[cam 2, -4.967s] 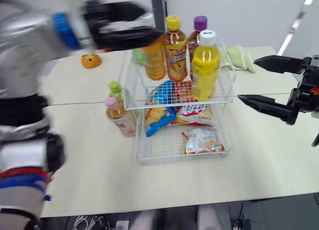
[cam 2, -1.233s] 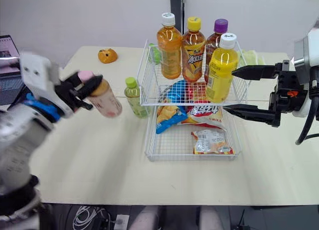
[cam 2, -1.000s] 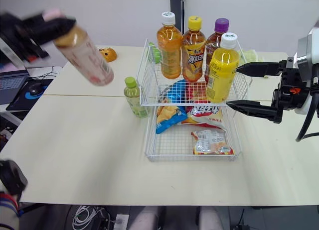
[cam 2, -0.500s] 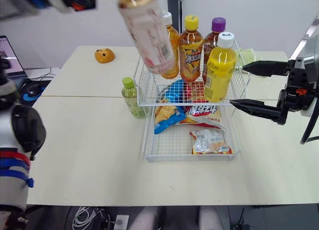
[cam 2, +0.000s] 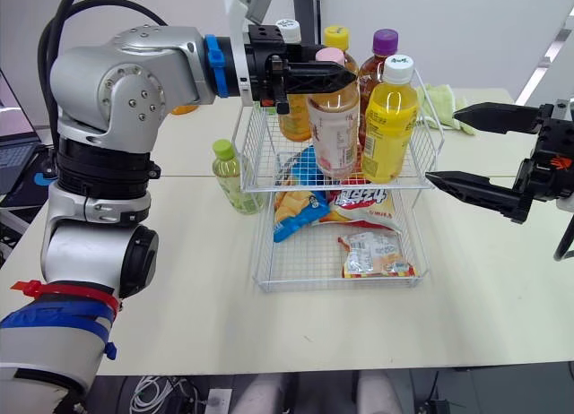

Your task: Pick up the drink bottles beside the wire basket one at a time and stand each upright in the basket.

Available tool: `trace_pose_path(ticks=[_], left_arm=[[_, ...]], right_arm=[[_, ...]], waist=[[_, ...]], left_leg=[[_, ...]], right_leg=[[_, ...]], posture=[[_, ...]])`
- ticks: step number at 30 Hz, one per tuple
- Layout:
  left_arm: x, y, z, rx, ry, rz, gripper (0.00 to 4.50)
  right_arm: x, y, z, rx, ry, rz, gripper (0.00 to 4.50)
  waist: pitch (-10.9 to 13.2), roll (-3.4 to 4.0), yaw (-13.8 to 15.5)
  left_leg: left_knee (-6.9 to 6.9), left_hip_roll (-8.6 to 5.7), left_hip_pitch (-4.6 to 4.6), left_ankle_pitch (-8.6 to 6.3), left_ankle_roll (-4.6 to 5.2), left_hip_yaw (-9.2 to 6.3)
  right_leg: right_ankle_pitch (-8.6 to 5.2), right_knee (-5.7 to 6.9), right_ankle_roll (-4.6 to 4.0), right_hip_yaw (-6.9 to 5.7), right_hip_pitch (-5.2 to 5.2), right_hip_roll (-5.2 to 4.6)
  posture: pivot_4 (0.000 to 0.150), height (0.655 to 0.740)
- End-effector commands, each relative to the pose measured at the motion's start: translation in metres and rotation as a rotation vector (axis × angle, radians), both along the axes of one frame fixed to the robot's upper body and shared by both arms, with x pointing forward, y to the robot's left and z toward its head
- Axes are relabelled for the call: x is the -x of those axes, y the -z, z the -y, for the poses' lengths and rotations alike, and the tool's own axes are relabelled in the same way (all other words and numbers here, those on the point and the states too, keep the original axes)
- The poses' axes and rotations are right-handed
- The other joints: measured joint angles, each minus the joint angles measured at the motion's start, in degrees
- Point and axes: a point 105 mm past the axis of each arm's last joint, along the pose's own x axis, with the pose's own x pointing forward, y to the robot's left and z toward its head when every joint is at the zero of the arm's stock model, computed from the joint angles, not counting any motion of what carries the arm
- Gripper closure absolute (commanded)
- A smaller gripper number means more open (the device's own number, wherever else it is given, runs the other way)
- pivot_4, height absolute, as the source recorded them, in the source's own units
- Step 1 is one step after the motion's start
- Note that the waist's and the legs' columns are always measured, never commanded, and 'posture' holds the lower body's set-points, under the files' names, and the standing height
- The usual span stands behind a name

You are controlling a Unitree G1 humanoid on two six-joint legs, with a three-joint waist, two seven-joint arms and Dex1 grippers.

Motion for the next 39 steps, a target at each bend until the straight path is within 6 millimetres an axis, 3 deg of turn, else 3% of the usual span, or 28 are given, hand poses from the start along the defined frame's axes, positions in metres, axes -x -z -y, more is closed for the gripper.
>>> trace_pose_path(ticks=[1,7,16,17,19,23,25,29,36,39], left_arm=[[0.003,-0.018,0.001,0.033,0.007,0.087,3.15],[-0.003,-0.015,0.003,0.041,0.019,0.050,3.15],[0.009,-0.030,-0.005,0.059,0.104,0.062,0.33],[0.013,-0.033,-0.007,0.061,0.115,0.066,0.07],[0.018,-0.038,-0.011,0.070,0.130,0.072,0.03],[0.042,-0.046,-0.037,0.072,0.180,0.093,0.03],[0.045,-0.046,-0.045,0.067,0.165,0.123,0.03],[0.049,-0.048,-0.084,0.102,0.048,0.155,0.03],[0.035,-0.016,-0.159,0.109,-0.339,0.172,0.03],[0.034,0.008,-0.192,0.133,-0.521,0.177,0.03]], right_arm=[[0.009,-0.011,0.002,0.014,0.015,0.056,0.00],[0.011,-0.011,0.003,0.016,0.022,0.052,0.00],[0.012,-0.010,0.004,0.016,0.019,0.049,0.00],[0.012,-0.010,0.004,0.016,0.020,0.049,0.00],[0.013,-0.010,0.004,0.017,0.020,0.049,0.00],[0.014,-0.010,0.005,0.019,0.023,0.054,0.00],[0.015,-0.010,0.005,0.019,0.024,0.054,0.00],[0.015,-0.009,0.002,0.020,0.007,0.052,0.00],[0.014,0.004,-0.008,0.041,-0.051,0.019,0.00],[0.010,0.007,-0.013,0.028,-0.078,0.011,0.00]], waist=[[0.0,0.00,0.0],[0.0,0.01,-0.1],[0.0,0.01,-0.3],[0.0,0.01,-0.3],[0.0,0.01,-0.4],[0.0,0.01,-0.7],[0.0,0.04,-0.8],[0.0,0.05,-0.6],[0.0,0.06,-0.6],[-0.1,0.08,-0.5]], left_leg=[[0.01,0.00,0.00,0.00,0.00,0.00],[0.02,0.00,0.01,0.00,0.00,0.01],[0.03,-0.01,0.01,0.00,0.00,0.01],[0.03,-0.01,0.01,0.00,0.00,0.01],[0.02,-0.01,0.01,0.00,0.00,0.01],[0.01,0.01,0.02,0.00,0.00,-0.02],[-0.02,0.04,0.05,0.00,0.00,-0.06],[0.00,0.04,0.23,0.00,0.00,-0.08],[-0.02,0.09,0.37,0.00,0.00,-0.08],[0.00,0.09,0.35,0.00,0.00,-0.09]], right_leg=[[0.00,0.00,0.00,0.00,0.00,0.00],[0.00,0.02,0.00,-0.03,0.02,0.00],[0.00,0.02,0.01,-0.05,0.03,0.00],[0.00,0.02,0.01,-0.04,0.03,0.00],[0.00,0.02,0.01,-0.05,0.03,0.00],[0.00,0.04,0.01,-0.04,0.02,0.01],[0.00,0.04,0.01,0.00,0.01,0.02],[0.00,0.04,0.01,0.00,0.18,0.01],[0.00,0.03,0.00,0.05,0.24,0.03],[0.00,0.00,0.00,0.05,0.25,0.01]], posture=[[0.150,0.7400],[0.150,0.7400],[0.150,0.7400],[0.150,0.7400],[0.150,0.7400],[0.150,0.7400],[0.150,0.7400],[0.150,0.7400],[0.150,0.7400],[0.150,0.7400]])
